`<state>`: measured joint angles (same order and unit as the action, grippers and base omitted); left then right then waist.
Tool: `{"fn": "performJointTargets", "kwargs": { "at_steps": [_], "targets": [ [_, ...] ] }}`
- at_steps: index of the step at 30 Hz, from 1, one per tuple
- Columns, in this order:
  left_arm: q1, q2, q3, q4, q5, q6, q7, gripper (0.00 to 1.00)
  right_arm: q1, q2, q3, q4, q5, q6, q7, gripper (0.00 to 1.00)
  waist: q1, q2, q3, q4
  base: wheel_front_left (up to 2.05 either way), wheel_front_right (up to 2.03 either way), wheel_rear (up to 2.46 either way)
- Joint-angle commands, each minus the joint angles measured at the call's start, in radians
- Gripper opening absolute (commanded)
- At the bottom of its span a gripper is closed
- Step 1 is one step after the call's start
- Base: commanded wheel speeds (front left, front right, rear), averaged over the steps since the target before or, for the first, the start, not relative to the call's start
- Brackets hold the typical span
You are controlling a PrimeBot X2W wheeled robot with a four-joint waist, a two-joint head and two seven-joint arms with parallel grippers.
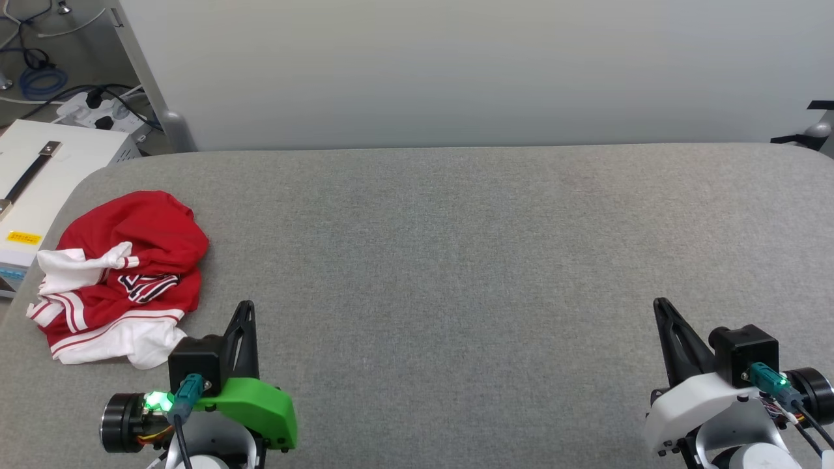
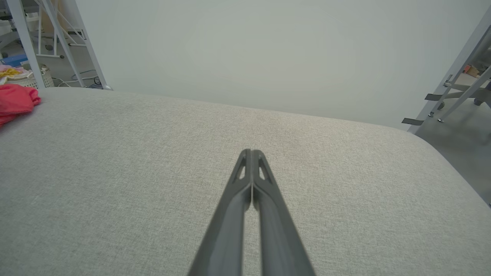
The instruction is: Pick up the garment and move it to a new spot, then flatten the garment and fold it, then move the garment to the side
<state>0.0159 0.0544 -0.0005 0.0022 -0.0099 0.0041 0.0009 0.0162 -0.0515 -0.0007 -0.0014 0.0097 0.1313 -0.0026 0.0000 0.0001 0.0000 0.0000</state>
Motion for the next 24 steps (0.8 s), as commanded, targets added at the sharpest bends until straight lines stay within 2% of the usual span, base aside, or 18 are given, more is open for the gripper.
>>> {"fn": "performJointTargets", "kwargs": {
  "at_steps": [1, 24],
  "targets": [
    [-0.016, -0.004, 0.0, -0.002, 0.01, -0.004, -0.001, 0.0, -0.016, 0.001, 0.001, 0.001, -0.01, -0.001, 0.003, 0.0, 0.0, -0.0001, 0.0, 0.0, 0.0, 0.0, 0.0],
    [-0.016, -0.004, 0.0, -0.002, 0.01, -0.004, -0.001, 0.0, -0.016, 0.001, 0.001, 0.001, -0.01, -0.001, 0.003, 0.0, 0.0, -0.0001, 0.0, 0.0, 0.0, 0.0, 0.0]
  ]
}}
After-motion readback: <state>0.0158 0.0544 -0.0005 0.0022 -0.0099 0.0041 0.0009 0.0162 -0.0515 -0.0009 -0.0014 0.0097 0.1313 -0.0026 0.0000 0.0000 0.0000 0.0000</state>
